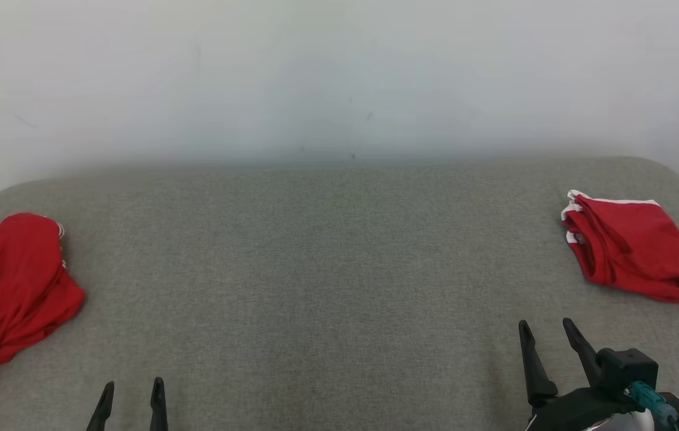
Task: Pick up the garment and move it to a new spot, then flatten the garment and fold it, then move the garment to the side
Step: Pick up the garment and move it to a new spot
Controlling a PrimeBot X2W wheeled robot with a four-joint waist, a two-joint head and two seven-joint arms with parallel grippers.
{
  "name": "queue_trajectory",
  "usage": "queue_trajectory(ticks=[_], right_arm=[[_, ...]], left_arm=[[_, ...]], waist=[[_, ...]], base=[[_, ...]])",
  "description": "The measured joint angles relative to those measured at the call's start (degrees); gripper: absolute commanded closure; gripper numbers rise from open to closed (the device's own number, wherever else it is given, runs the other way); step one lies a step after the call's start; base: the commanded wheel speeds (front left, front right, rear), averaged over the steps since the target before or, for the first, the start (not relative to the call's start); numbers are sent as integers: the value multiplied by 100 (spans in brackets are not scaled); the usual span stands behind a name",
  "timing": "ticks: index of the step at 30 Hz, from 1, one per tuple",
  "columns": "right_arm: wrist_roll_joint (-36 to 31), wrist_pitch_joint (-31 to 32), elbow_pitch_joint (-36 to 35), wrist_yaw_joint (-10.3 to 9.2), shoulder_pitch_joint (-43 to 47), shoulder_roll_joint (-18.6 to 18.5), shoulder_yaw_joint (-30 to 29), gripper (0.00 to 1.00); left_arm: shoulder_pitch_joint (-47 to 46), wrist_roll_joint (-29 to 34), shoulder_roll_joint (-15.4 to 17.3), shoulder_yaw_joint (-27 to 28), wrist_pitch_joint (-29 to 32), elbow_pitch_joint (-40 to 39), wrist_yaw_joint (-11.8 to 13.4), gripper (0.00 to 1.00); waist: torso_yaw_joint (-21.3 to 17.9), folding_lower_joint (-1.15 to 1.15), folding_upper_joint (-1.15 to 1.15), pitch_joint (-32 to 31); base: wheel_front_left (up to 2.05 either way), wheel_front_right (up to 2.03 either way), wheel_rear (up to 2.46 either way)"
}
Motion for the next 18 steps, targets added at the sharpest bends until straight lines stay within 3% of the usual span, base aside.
queue_trajectory(ticks=[9,18], right_arm=[[36,55,-9,0,191,1,35,0],[204,43,111,0,213,1,328,0]], left_arm=[[-8,-48,-5,-36,0,40,75,0],[103,-65,114,12,101,-70,149,0]], waist=[[410,0,0,-60],[1253,0,0,-127]], base=[[0,0,0],[0,0,0]])
